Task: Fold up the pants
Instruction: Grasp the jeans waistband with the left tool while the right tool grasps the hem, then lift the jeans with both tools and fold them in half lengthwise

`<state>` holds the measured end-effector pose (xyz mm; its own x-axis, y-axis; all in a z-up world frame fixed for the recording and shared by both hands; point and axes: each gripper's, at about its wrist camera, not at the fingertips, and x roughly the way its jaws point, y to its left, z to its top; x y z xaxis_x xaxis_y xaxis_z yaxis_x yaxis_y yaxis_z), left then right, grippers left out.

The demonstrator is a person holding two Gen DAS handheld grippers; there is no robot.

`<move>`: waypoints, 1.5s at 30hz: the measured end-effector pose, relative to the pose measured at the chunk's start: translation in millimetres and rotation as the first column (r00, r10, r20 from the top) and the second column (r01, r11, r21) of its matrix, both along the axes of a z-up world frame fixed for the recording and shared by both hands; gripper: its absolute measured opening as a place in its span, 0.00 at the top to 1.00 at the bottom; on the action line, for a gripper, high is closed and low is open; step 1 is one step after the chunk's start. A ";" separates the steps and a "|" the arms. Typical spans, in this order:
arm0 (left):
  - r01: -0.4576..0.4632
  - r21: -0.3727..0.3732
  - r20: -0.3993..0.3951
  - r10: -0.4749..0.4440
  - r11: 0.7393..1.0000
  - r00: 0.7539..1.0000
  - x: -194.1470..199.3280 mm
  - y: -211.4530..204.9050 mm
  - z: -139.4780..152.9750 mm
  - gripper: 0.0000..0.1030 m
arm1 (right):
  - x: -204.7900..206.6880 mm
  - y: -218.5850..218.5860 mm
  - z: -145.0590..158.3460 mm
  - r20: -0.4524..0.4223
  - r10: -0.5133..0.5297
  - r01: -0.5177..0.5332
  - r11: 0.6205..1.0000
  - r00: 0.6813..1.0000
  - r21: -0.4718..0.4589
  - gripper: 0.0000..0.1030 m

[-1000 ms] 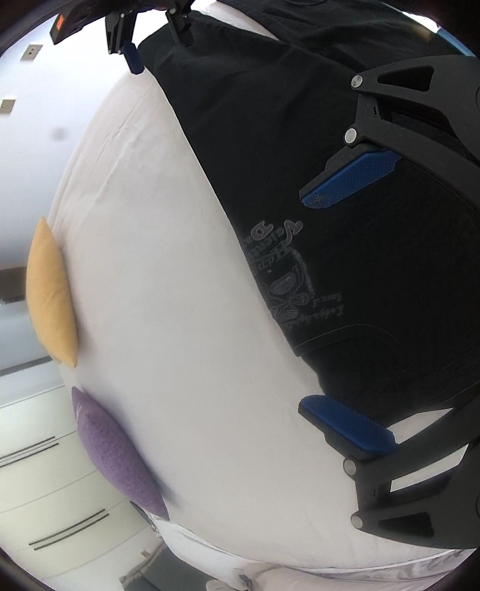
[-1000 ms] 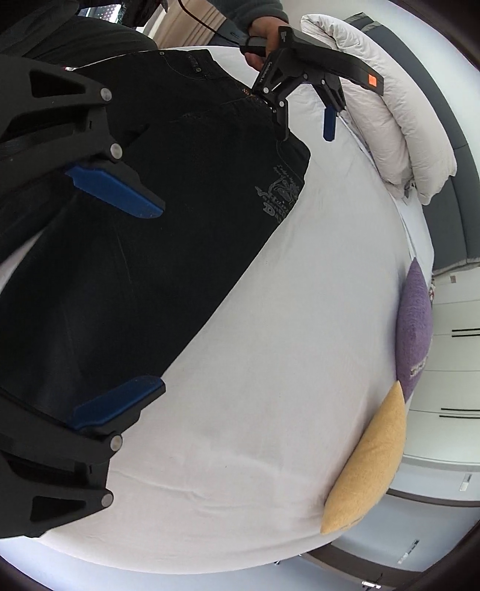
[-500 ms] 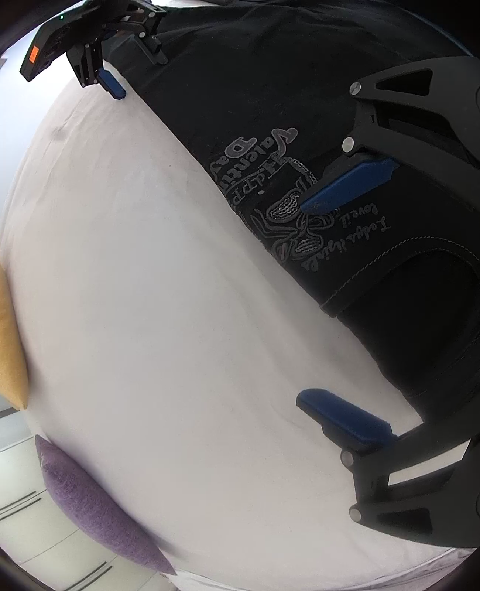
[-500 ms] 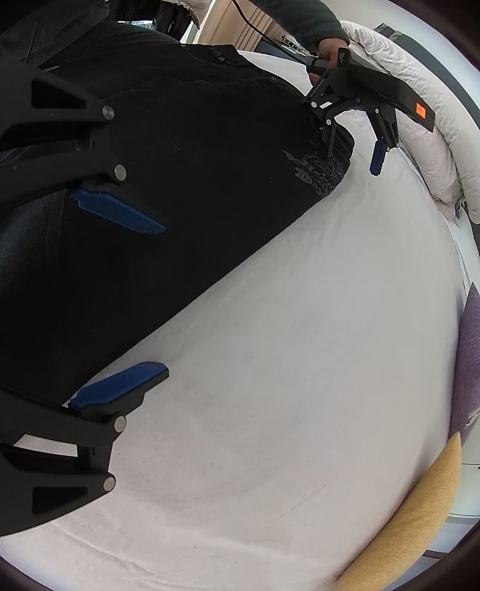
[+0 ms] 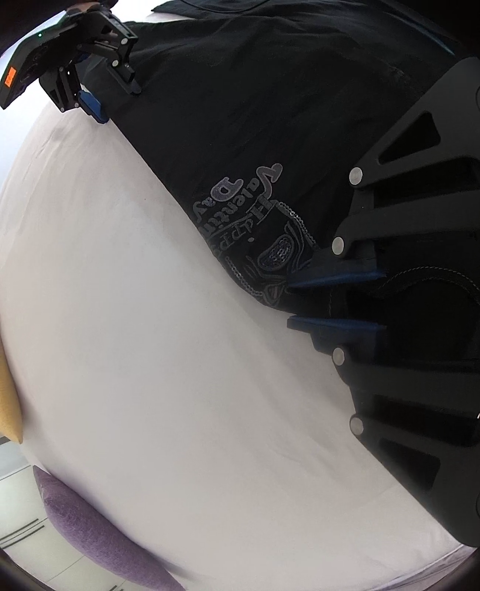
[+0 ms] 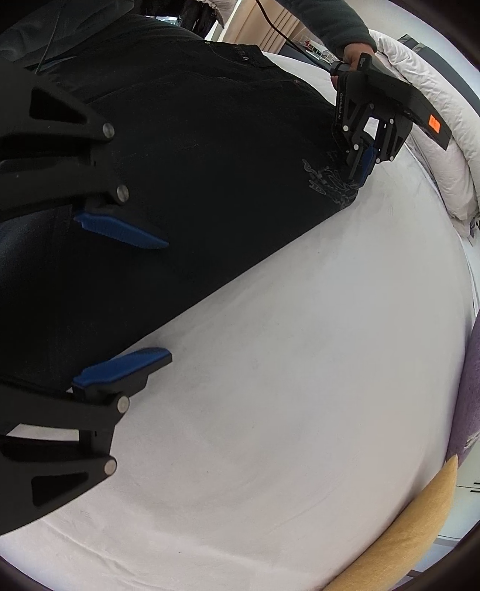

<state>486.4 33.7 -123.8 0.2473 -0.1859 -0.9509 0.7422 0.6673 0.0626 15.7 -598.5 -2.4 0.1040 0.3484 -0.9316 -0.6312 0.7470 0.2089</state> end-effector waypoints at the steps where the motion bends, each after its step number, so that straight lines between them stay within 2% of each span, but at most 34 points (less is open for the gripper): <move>1: 0.003 0.002 0.010 -0.003 1.000 1.000 -1.8 -0.1 0.5 0.89 | -0.8 -2.0 0.3 -0.004 -0.001 0.001 1.000 1.000 -0.005 0.58; 2: 0.006 0.005 0.021 -0.006 1.000 1.000 -1.8 1.7 -0.1 0.90 | -0.2 -1.1 -0.3 -0.006 -0.004 0.004 1.000 1.000 -0.012 0.66; 3: 0.006 0.003 0.033 -0.006 1.000 0.999 -1.8 4.2 0.4 0.91 | -1.0 -1.4 0.1 -0.006 -0.007 0.007 1.000 1.000 -0.019 0.69; 5: -0.001 -0.011 0.055 0.002 1.000 0.999 -8.0 7.6 3.0 0.92 | -1.0 -5.4 -0.3 -0.009 -0.003 0.003 0.999 1.000 -0.037 0.80; 12: -0.025 -0.064 0.153 0.035 0.998 0.988 -38.5 0.5 28.4 0.93 | -8.1 -11.4 9.5 0.067 0.001 0.005 0.996 0.998 -0.085 0.94; 17: -0.034 -0.108 0.212 0.056 0.994 0.976 -83.6 24.2 64.7 0.93 | -35.6 -22.0 45.1 0.182 -0.030 0.039 0.998 0.983 -0.050 0.95; 22: -0.027 -0.146 0.250 0.064 0.989 0.966 -118.5 30.0 94.9 0.95 | -86.2 -30.2 81.8 0.268 -0.043 0.057 0.997 0.963 -0.044 0.95; 25: -0.012 -0.137 0.274 0.049 0.991 0.961 -164.7 36.4 106.8 0.95 | -120.0 -29.4 96.8 0.304 -0.062 0.075 0.997 0.951 -0.028 0.95; 26: -0.005 -0.130 0.282 0.042 0.991 0.959 -192.7 39.4 109.7 0.95 | -131.9 -26.6 100.8 0.318 -0.069 0.082 0.996 0.946 -0.025 0.95; 29: 0.007 -0.127 0.288 0.030 0.992 0.957 -237.7 45.1 104.8 0.96 | -168.7 -7.7 103.5 0.343 -0.093 0.104 0.995 0.935 -0.012 0.95; 30: 0.007 -0.133 0.286 0.032 0.991 0.958 -274.0 53.1 102.1 0.96 | -181.7 -4.9 104.0 0.351 -0.100 0.111 0.994 0.931 -0.011 0.95; 33: -0.005 -0.148 0.262 0.044 0.989 0.964 -319.7 63.5 91.5 0.96 | -219.2 5.0 101.7 0.372 -0.111 0.125 0.992 0.921 -0.014 0.95; 37: -0.011 -0.141 0.227 0.043 0.990 0.973 -370.4 72.1 72.7 0.96 | -269.4 22.0 95.5 0.373 -0.154 0.163 0.987 0.915 0.007 0.95; 40: -0.034 -0.166 0.203 0.068 0.985 0.977 -401.4 79.4 63.9 0.96 | -302.5 34.7 93.3 0.371 -0.181 0.188 0.982 0.911 0.019 0.95; 43: -0.048 -0.186 0.187 0.083 0.981 0.979 -425.0 84.4 60.8 0.96 | -325.7 38.2 90.2 0.362 -0.221 0.220 0.974 0.906 0.045 0.95; 45: -0.042 -0.174 0.190 0.076 0.984 0.979 -443.3 84.3 57.5 0.96 | -336.5 39.7 87.2 0.347 -0.248 0.241 0.968 0.904 0.063 0.95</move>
